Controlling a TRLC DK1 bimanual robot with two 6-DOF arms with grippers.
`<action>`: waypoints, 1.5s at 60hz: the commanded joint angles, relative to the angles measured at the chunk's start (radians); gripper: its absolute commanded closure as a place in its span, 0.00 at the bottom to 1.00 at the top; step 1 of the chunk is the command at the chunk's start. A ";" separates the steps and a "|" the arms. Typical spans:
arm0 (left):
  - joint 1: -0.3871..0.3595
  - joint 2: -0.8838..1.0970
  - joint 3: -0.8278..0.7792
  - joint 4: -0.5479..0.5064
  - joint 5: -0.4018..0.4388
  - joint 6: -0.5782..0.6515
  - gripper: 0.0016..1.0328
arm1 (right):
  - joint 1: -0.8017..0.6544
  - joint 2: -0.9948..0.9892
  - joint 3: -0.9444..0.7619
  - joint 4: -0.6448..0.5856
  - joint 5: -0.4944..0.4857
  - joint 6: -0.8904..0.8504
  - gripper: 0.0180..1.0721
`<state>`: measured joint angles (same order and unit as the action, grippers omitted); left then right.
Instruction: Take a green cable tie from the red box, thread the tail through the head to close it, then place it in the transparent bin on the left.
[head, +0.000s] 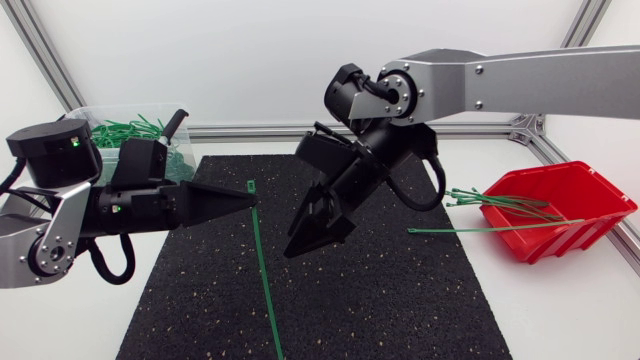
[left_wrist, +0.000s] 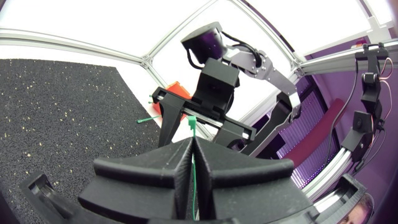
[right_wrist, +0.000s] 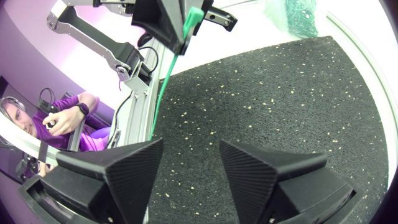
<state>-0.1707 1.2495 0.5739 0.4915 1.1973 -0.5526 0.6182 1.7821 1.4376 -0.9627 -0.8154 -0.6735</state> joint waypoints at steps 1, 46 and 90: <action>0.027 0.028 0.067 0.009 0.022 -0.059 0.96 | -0.005 -0.066 -0.060 0.041 0.035 0.017 0.03; 0.071 0.255 0.314 -0.166 0.108 -0.118 0.96 | -0.028 -0.345 -0.404 0.628 0.518 -0.350 0.03; 0.066 0.307 0.391 -0.288 0.133 -0.096 0.96 | 0.075 -0.357 -0.684 1.335 0.455 -0.985 0.03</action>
<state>-0.1112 1.5375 0.9382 0.2070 1.3121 -0.6476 0.6739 1.4116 0.7910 0.3370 -0.3431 -1.5852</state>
